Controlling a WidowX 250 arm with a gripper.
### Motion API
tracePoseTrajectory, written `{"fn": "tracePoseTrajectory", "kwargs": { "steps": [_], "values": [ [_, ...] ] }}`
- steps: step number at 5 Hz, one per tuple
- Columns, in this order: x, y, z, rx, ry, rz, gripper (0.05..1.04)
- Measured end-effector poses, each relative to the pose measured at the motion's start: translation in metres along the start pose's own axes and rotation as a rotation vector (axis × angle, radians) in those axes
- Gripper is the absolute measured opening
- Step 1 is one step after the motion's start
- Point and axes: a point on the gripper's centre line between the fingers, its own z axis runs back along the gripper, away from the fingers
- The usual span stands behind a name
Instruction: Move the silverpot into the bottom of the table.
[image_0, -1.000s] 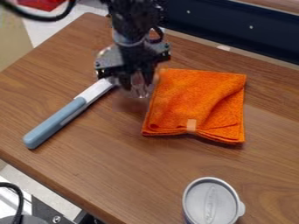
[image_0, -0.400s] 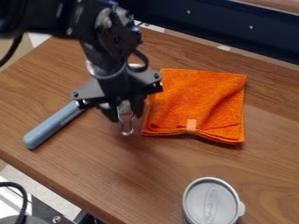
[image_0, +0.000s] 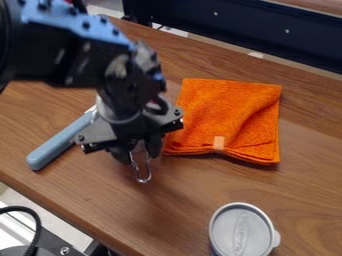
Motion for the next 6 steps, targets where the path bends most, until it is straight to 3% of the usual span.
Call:
{"fn": "tracePoseTrajectory", "kwargs": {
  "steps": [1,2,3,5,6],
  "values": [
    [-0.010,-0.002,-0.008,0.036,-0.011,0.041,0.383],
    [-0.019,0.002,-0.013,0.090,0.011,0.098,0.383],
    [-0.020,0.001,-0.012,0.094,-0.004,0.154,0.383],
    [-0.030,0.005,-0.022,0.142,0.062,0.215,0.383],
    [-0.025,0.003,-0.028,0.167,0.118,0.261,0.444]
  ]
}}
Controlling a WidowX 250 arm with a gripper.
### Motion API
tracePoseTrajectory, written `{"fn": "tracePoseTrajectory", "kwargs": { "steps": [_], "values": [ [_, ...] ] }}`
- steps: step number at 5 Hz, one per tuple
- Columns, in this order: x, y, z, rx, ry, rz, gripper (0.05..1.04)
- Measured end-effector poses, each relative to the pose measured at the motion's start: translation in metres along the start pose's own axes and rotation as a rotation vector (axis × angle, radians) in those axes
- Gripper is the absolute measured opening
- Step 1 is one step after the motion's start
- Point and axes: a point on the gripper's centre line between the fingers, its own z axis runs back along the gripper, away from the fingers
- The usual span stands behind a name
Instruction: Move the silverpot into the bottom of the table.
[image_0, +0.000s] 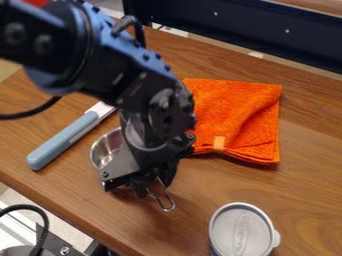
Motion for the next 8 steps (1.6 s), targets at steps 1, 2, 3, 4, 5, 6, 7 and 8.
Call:
{"fn": "tracePoseTrajectory", "kwargs": {
  "steps": [1,2,3,4,5,6,7,8],
  "values": [
    [0.002,-0.002,-0.002,0.014,0.007,-0.002,0.742],
    [0.007,0.000,0.004,0.042,0.040,0.004,0.980],
    [0.020,0.000,0.017,0.029,0.084,0.034,0.997],
    [0.031,-0.005,0.028,-0.010,0.065,0.038,0.997],
    [0.040,-0.016,0.043,-0.073,0.024,-0.042,0.997],
    [0.047,-0.044,0.056,-0.136,-0.016,-0.149,0.997],
    [0.048,-0.073,0.051,-0.142,-0.035,-0.262,0.997],
    [0.038,-0.101,0.037,-0.158,0.000,-0.406,0.997]
  ]
}}
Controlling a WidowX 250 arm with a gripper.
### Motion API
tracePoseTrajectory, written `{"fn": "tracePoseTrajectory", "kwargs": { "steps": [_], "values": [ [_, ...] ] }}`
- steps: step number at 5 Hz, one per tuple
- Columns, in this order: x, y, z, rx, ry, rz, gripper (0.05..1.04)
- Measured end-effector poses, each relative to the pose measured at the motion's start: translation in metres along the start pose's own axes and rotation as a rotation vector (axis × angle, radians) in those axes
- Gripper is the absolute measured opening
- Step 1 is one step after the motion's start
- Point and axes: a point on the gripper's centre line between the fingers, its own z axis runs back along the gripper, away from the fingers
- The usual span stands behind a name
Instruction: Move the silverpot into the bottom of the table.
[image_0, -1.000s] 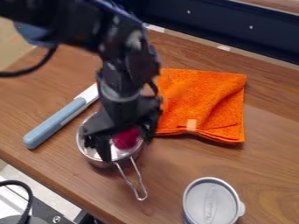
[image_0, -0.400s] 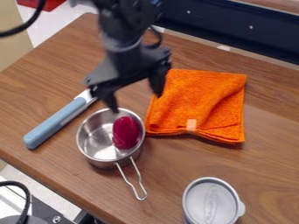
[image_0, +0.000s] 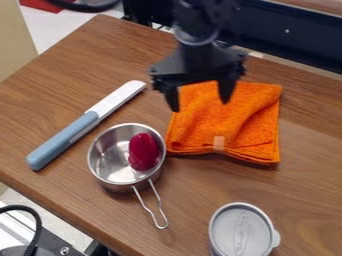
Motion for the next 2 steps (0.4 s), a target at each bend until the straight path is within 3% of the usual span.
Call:
{"fn": "tracePoseTrajectory", "kwargs": {
  "steps": [2],
  "values": [
    [0.009,-0.030,-0.007,-0.001,0.015,0.005,0.997]
  ]
}}
